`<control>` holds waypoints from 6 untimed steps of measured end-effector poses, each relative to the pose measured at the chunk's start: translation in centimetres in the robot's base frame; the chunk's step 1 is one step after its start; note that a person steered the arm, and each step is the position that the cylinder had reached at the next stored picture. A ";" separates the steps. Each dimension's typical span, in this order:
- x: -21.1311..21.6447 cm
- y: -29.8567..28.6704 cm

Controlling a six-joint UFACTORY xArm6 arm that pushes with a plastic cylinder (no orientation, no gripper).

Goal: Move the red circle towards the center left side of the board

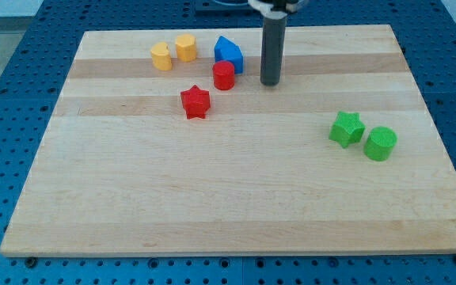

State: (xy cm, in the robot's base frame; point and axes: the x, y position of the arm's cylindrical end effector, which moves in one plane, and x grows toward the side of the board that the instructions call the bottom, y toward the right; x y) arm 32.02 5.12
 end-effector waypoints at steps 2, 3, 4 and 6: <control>0.1 -11.9; 2.9 -13.5; 6.6 -13.5; 14.8 -23.8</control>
